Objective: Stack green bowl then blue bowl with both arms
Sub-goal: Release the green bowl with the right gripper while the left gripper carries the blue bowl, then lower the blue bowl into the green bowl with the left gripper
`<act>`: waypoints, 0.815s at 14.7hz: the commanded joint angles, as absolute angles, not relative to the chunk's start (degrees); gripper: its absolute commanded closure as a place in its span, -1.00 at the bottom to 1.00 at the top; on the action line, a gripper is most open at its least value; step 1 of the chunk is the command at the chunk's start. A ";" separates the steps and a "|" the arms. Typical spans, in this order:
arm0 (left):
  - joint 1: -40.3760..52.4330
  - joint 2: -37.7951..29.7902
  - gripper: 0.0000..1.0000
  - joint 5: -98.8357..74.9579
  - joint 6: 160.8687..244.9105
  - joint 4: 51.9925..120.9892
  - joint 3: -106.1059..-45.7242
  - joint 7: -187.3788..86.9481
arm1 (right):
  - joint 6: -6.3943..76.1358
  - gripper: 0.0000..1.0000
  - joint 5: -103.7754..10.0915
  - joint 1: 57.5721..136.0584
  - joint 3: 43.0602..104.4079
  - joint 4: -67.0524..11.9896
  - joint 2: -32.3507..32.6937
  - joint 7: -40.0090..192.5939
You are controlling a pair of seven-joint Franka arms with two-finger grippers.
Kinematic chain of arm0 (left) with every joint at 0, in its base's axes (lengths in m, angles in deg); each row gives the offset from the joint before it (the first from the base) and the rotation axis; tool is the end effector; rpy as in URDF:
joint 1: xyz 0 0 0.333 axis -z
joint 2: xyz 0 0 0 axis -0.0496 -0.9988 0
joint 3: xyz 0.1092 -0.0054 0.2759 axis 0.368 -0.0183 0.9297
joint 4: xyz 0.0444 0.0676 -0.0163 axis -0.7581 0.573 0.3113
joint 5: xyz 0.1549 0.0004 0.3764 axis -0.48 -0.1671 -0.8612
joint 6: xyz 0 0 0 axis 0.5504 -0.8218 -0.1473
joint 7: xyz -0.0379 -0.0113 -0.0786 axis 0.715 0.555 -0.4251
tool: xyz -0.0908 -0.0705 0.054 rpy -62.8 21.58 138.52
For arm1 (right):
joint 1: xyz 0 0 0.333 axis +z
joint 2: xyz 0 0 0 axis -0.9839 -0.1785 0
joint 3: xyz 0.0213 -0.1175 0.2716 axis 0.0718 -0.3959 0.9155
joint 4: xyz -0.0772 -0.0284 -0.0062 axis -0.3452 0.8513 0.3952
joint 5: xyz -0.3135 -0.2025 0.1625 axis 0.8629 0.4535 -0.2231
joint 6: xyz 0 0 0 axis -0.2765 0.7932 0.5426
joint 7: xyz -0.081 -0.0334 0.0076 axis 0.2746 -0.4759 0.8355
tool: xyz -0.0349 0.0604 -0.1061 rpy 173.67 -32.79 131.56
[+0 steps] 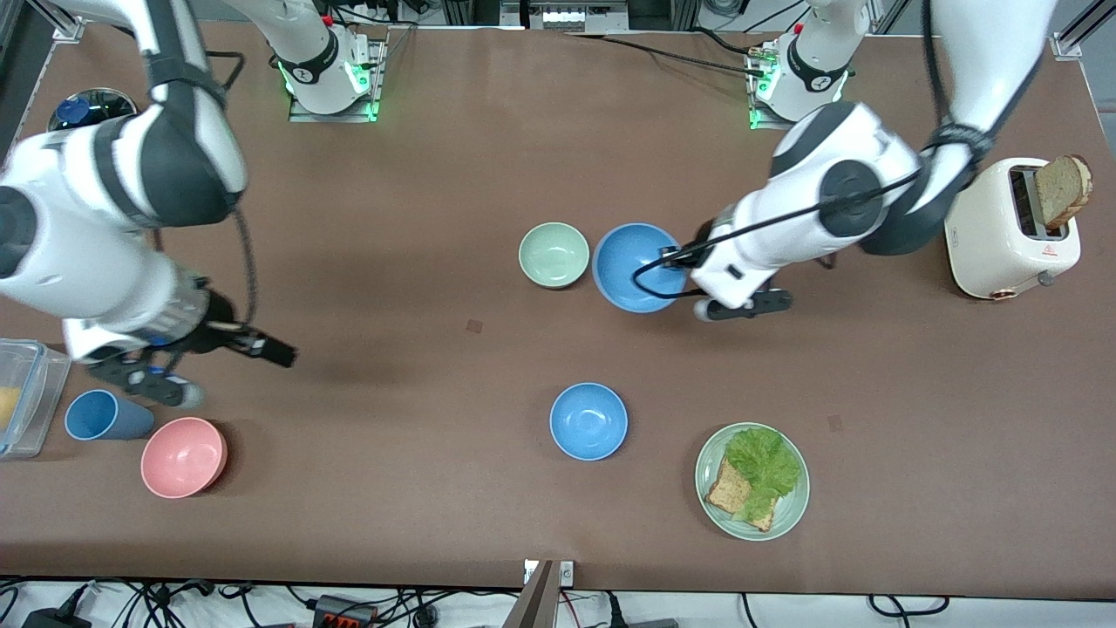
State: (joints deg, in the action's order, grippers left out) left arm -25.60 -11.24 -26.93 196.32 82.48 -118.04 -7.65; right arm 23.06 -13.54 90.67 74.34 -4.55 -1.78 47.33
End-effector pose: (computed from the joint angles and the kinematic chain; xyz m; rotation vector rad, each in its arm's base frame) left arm 0.5598 -0.3302 0.3686 2.8237 0.3206 -0.4157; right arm 0.6963 0.0909 0.4457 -3.0671 0.4882 -0.0512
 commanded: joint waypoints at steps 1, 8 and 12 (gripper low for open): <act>-20.27 -12.92 1.00 -27.17 197.87 81.52 -114.56 -5.17 | 22.17 -1.00 -12.63 86.85 73.56 -4.09 1.21 57.33; -6.54 -13.27 1.00 -27.61 204.98 84.68 -105.50 0.38 | 20.51 -1.00 -12.46 80.95 73.74 -6.38 7.98 70.81; -6.01 -13.27 1.00 -27.96 207.28 86.97 -105.23 0.37 | 19.69 -1.00 -9.38 81.04 74.00 -11.63 12.02 70.64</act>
State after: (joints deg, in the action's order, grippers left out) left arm -6.36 -14.15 -27.01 206.21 85.80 -105.67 -0.30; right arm 18.23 -10.73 81.28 73.29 -5.71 7.87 69.75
